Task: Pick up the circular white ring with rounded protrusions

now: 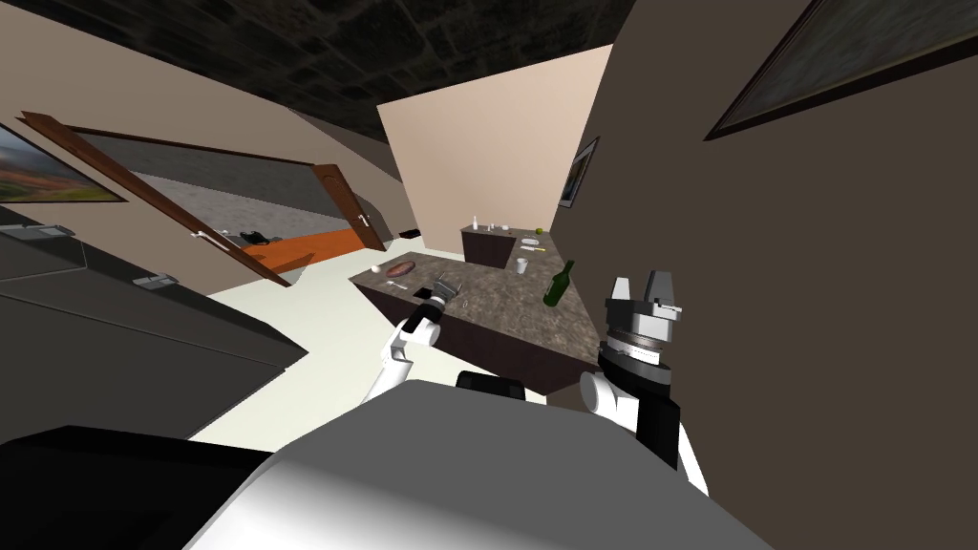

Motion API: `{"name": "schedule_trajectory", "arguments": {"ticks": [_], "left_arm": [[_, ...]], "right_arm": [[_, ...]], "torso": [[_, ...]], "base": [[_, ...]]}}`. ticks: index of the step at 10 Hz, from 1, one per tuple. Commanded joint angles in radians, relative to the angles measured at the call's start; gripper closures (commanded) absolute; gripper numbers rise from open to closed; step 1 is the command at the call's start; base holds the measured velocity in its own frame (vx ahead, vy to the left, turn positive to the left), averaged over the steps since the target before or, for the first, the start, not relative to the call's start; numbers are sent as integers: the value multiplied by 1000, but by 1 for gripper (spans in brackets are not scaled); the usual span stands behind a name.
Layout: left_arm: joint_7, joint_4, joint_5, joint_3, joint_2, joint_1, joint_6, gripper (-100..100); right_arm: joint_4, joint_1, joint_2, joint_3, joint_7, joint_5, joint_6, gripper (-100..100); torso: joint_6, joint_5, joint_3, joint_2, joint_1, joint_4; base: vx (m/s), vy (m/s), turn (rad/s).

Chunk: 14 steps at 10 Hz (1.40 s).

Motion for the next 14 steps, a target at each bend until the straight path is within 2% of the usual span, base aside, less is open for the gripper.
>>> {"name": "schedule_trajectory", "arguments": {"ticks": [1, 2, 3, 4, 5, 6, 7, 8, 9, 10, 11, 12, 13, 14], "left_arm": [[33, 9, 3, -2, 3, -9, 40, -100], [71, 28, 8, -5, 8, -27, 71, -100], [81, 28, 8, -5, 8, -27, 93, -100], [118, 47, 12, -9, 14, -46, 123, -100], [127, 47, 12, -9, 14, -46, 145, -100], [166, 67, 17, -12, 20, -64, 172, -100], [173, 67, 17, -12, 20, -64, 197, -100], [212, 87, 21, -16, 27, -83, 227, -100], [218, 87, 21, -16, 27, -83, 248, -100], [258, 107, 25, -19, 34, -101, 284, -100], [262, 107, 25, -19, 34, -101, 298, -100], [303, 127, 30, -22, 41, -118, 337, -100], [304, 127, 30, -22, 41, -118, 346, -100], [345, 146, 34, -25, 49, -135, 381, -100]], "right_arm": [[0, 0, 0, 0, 0, 0, 0, 0], [0, 0, 0, 0, 0, 0, 0, 0], [0, 0, 0, 0, 0, 0, 0, 0], [0, 0, 0, 0, 0, 0, 0, 0], [0, 0, 0, 0, 0, 0, 0, 0], [0, 0, 0, 0, 0, 0, 0, 0], [0, 0, 0, 0, 0, 0, 0, 0], [0, 0, 0, 0, 0, 0, 0, 0], [0, 0, 0, 0, 0, 0, 0, 0], [0, 0, 0, 0, 0, 0, 0, 0], [0, 0, 0, 0, 0, 0, 0, 0], [0, 0, 0, 0, 0, 0, 0, 0], [0, 0, 0, 0, 0, 0, 0, 0], [0, 0, 0, 0, 0, 0, 0, 0]], "torso": [[0, 0, 0, 0, 0, 0], [0, 0, 0, 0, 0, 0], [0, 0, 0, 0, 0, 0], [0, 0, 0, 0, 0, 0], [0, 0, 0, 0, 0, 0], [0, 0, 0, 0, 0, 0], [0, 0, 0, 0, 0, 0], [0, 0, 0, 0, 0, 0], [0, 0, 0, 0, 0, 0], [0, 0, 0, 0, 0, 0], [0, 0, 0, 0, 1, 0], [0, 0, 0, 0, 1, 0], [0, 0, 0, 0, 1, 0], [0, 0, 0, 0, 1, 0]], "base": [[1, -21, -2], [0, -25, -8], [1, -21, -3], [-1, -25, -6], [-2, -22, -2], [1, -23, -6], [2, -20, -4], [-3, -23, -2], [-3, -20, -4], [-2, -17, -1], [-3, -16, -2], [-3, -19, -5], [-3, -15, 0], [-3, -17, 1]]}}
